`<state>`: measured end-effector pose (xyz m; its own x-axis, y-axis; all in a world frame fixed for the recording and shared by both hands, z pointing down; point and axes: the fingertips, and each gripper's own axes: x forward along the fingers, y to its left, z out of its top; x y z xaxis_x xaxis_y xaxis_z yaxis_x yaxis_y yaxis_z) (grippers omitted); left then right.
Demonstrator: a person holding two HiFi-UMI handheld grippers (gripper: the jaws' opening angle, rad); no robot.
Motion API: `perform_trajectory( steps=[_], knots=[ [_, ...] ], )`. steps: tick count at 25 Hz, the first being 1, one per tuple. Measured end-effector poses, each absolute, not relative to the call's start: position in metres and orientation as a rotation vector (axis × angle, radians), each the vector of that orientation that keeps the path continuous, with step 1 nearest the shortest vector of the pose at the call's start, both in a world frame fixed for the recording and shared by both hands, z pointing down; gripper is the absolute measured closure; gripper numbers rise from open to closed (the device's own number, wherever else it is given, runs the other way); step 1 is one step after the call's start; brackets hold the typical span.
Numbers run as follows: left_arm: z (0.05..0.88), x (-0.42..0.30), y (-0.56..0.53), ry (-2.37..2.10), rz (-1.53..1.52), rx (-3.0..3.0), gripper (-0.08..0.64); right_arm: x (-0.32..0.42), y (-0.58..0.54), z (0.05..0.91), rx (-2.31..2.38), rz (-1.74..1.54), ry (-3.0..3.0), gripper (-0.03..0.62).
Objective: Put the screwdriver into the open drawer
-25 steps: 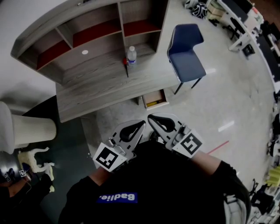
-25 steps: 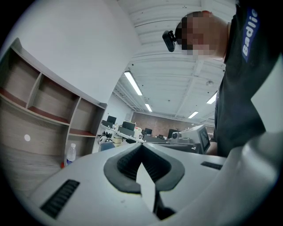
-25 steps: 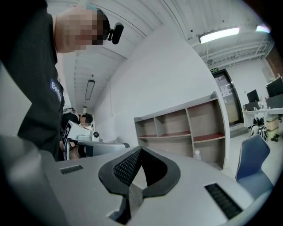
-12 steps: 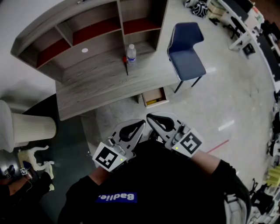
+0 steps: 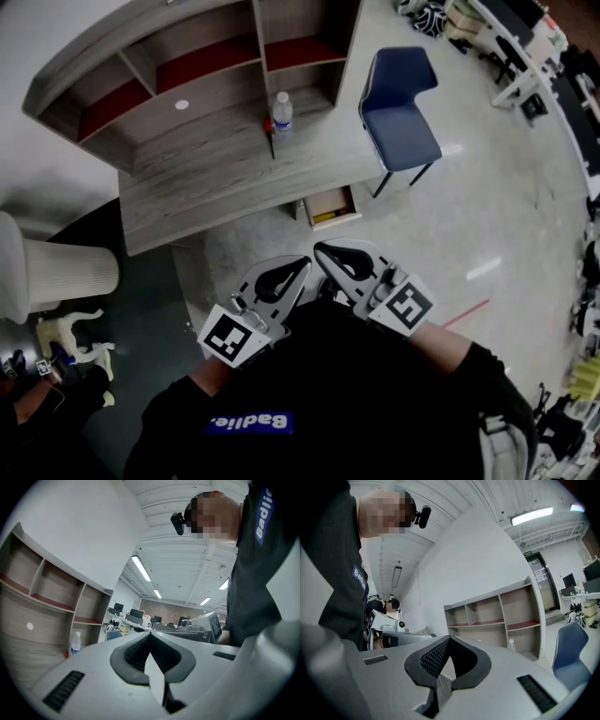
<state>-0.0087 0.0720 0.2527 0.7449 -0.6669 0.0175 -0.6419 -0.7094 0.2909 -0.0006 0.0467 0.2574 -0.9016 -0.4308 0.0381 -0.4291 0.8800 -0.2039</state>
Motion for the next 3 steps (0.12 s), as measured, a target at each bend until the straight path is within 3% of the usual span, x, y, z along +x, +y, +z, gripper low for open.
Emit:
perform_trajectory(
  steps=[3],
  knots=[
    [0.2532, -0.0086, 0.0721, -1.022, -0.127, 2.666, 0.561, -0.0004, 0.0465, 0.2581, -0.693, -0.327, 3.04, 0.565]
  ],
)
